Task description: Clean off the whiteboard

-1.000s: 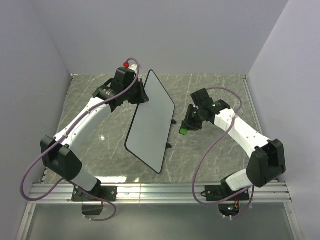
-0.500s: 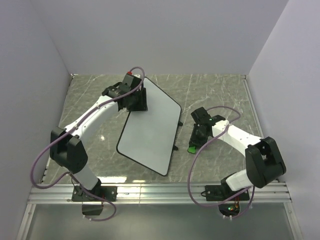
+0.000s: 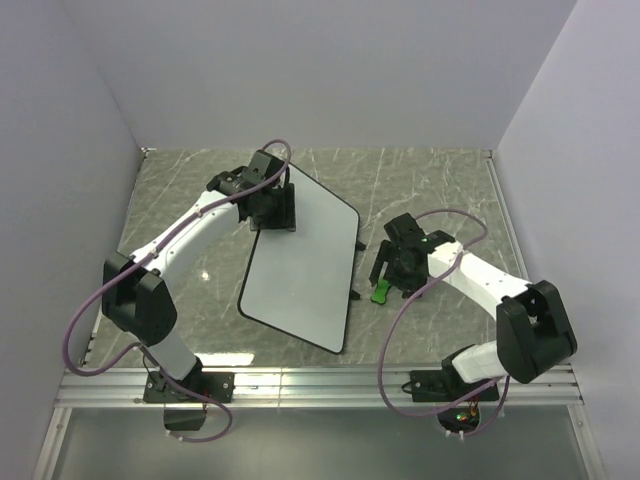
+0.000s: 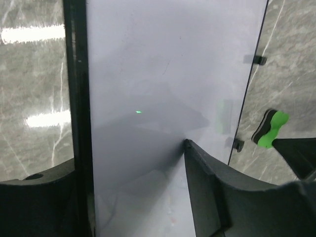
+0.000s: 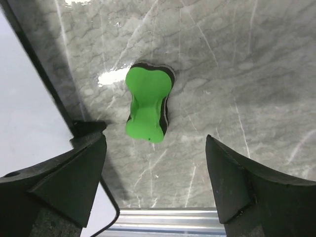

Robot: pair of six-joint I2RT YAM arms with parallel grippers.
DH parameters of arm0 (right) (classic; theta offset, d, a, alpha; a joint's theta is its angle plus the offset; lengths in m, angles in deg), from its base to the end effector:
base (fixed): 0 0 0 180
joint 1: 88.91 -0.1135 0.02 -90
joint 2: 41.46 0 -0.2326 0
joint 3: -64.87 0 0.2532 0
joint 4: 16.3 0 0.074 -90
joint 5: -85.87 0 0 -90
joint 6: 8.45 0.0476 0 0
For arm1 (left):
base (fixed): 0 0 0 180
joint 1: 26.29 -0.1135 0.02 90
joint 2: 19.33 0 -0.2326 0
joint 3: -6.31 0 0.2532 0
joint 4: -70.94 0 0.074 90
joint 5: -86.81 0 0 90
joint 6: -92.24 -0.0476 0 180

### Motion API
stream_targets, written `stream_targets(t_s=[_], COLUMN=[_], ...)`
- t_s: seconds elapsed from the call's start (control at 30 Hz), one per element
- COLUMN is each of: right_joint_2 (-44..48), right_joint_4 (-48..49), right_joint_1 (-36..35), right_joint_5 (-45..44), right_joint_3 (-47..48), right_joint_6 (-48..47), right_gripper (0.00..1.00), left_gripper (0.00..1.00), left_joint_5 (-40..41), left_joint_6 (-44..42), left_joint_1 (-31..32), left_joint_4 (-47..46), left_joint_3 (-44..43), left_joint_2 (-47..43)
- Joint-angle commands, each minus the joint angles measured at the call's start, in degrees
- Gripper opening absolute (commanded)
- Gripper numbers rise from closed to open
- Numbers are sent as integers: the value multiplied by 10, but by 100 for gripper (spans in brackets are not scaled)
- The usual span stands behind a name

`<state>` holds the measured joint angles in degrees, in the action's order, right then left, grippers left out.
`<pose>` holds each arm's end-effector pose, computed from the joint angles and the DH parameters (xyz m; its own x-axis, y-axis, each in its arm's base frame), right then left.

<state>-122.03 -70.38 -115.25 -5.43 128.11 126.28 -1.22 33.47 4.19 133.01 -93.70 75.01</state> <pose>0.2356 0.1154 0.1523 -0.9111 0.3340 -0.2416 0.2873 0.9348 0.2091 0.3084 -0.1796 0.2692 -0.8681 -0.0903 -0.4880 0.0473 0.9638 -0.2624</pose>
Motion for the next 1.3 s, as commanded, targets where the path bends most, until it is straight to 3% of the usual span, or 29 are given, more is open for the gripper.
stream_targets(t_s=[0.0,0.47,1.27], right_joint_2=[38,86,102], right_joint_4=[-24,-100,-133], right_joint_1=[3,3,4], right_joint_5=[-26,-41,-57], right_joint_3=[33,143,166], right_joint_6=[6,-5,-34], right_gripper=[88,91,93], left_gripper=[63,69,73], left_joint_5=[-22,1,59], left_joint_6=[5,4,2], left_joint_1=[17,7,-31], left_joint_4=[64,92,96], left_joint_3=[-33,-74,-105], left_joint_2=[-4,-12,-30])
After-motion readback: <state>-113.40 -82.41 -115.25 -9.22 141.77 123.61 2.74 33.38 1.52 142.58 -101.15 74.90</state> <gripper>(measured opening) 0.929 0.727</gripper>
